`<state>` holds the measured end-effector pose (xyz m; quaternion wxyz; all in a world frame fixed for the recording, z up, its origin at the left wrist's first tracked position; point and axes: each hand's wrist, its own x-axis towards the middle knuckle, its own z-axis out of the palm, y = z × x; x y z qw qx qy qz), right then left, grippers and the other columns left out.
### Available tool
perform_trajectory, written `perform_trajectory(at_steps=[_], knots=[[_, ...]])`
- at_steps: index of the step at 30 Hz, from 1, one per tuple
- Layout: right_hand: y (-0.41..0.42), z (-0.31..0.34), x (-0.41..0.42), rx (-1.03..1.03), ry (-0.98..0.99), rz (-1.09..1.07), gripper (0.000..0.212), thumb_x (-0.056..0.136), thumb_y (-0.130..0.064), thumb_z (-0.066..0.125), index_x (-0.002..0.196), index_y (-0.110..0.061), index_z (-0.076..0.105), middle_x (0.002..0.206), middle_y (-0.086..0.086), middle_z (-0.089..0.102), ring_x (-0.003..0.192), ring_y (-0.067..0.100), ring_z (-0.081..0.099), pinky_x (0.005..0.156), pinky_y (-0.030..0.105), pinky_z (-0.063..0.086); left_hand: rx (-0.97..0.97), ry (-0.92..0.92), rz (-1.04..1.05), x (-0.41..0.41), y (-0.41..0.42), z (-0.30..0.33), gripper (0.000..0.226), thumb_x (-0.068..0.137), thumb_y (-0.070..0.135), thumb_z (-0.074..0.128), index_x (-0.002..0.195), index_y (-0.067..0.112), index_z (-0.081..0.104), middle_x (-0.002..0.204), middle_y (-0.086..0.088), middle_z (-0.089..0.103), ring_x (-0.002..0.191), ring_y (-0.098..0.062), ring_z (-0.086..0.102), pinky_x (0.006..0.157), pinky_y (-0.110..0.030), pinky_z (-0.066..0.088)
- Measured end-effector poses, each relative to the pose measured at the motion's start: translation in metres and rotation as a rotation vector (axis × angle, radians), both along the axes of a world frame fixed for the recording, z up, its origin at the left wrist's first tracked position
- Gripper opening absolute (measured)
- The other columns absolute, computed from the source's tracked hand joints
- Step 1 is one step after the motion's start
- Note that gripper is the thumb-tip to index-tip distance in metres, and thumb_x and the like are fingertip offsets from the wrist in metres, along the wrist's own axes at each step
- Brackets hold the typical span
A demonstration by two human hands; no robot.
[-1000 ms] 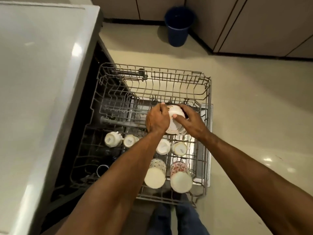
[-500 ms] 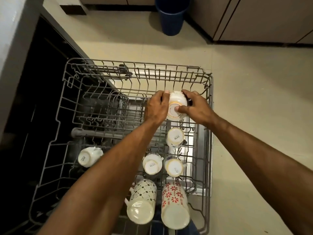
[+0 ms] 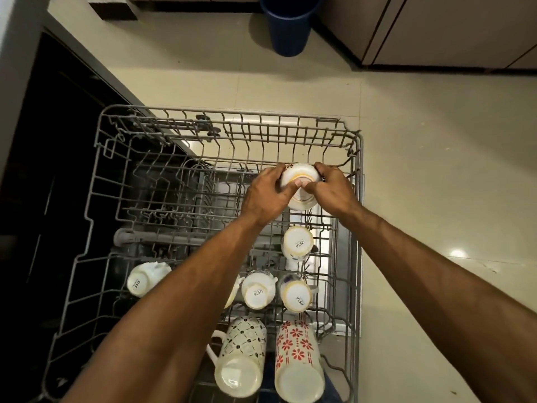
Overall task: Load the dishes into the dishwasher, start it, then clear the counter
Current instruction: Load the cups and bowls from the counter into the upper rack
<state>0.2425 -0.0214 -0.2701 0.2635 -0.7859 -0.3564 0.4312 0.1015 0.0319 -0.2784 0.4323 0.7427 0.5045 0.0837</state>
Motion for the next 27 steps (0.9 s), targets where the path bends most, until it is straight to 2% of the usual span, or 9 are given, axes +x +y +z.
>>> perform_trajectory(at_steps=[5, 9, 13, 16, 19, 25, 27], knots=[[-0.002, -0.003, -0.009, -0.037, -0.052, 0.065, 0.041, 0.084, -0.025, 0.062, 0.123, -0.013, 0.058, 0.114, 0.012, 0.058, 0.101, 0.029, 0.059, 0.089, 0.042, 0.051, 0.05, 0.092, 0.007, -0.006, -0.004, -0.001, 0.044, 0.093, 0.042, 0.06, 0.129, 0.017, 0.057, 0.102, -0.002, 0.068, 0.086, -0.017, 0.062, 0.08, -0.038, 0.056], [-0.008, -0.009, -0.015, -0.039, -0.152, 0.124, 0.04, 0.093, -0.021, 0.06, 0.13, -0.01, 0.053, 0.119, 0.012, 0.056, 0.103, 0.026, 0.056, 0.083, 0.032, 0.046, 0.026, 0.079, 0.019, -0.008, -0.005, 0.0, 0.052, 0.092, 0.039, 0.063, 0.136, 0.014, 0.052, 0.117, -0.004, 0.066, 0.099, -0.02, 0.062, 0.085, -0.032, 0.05], [-0.011, -0.013, -0.017, -0.019, -0.223, 0.173, 0.035, 0.097, -0.021, 0.055, 0.129, -0.006, 0.051, 0.12, 0.014, 0.06, 0.106, 0.029, 0.058, 0.077, 0.028, 0.04, 0.029, 0.107, 0.06, -0.008, -0.008, 0.001, 0.057, 0.092, 0.041, 0.063, 0.141, 0.018, 0.048, 0.121, -0.005, 0.066, 0.099, -0.018, 0.06, 0.081, -0.026, 0.045], [-0.013, -0.009, -0.019, -0.028, -0.282, 0.201, 0.043, 0.101, -0.024, 0.05, 0.139, -0.006, 0.045, 0.13, 0.015, 0.056, 0.117, 0.03, 0.055, 0.086, 0.032, 0.043, 0.022, 0.132, 0.071, -0.008, -0.009, 0.001, 0.059, 0.09, 0.047, 0.063, 0.141, 0.02, 0.049, 0.115, -0.006, 0.068, 0.094, -0.017, 0.061, 0.078, -0.025, 0.047], [-0.016, -0.007, -0.021, -0.027, -0.335, 0.22, 0.044, 0.102, -0.025, 0.046, 0.141, -0.006, 0.043, 0.134, 0.015, 0.055, 0.119, 0.032, 0.054, 0.092, 0.037, 0.045, 0.059, 0.183, 0.034, -0.01, -0.011, 0.003, 0.059, 0.089, 0.052, 0.06, 0.138, 0.021, 0.051, 0.107, -0.005, 0.07, 0.086, -0.016, 0.062, 0.073, -0.025, 0.047], [-0.021, -0.012, -0.026, -0.012, -0.367, 0.243, 0.047, 0.103, -0.029, 0.043, 0.147, -0.011, 0.036, 0.143, 0.011, 0.048, 0.124, 0.028, 0.051, 0.094, 0.037, 0.045, 0.142, 0.225, 0.033, -0.013, -0.019, -0.004, 0.057, 0.09, 0.053, 0.056, 0.137, 0.022, 0.051, 0.112, 0.0, 0.067, 0.097, -0.02, 0.062, 0.072, -0.027, 0.046], [-0.023, -0.013, -0.027, -0.013, -0.375, 0.26, 0.051, 0.103, -0.03, 0.043, 0.15, -0.013, 0.032, 0.148, 0.009, 0.043, 0.128, 0.027, 0.048, 0.096, 0.037, 0.044, 0.135, 0.221, 0.042, -0.015, -0.019, -0.008, 0.055, 0.091, 0.051, 0.056, 0.137, 0.022, 0.051, 0.115, 0.0, 0.065, 0.1, -0.021, 0.061, 0.077, -0.029, 0.048]])
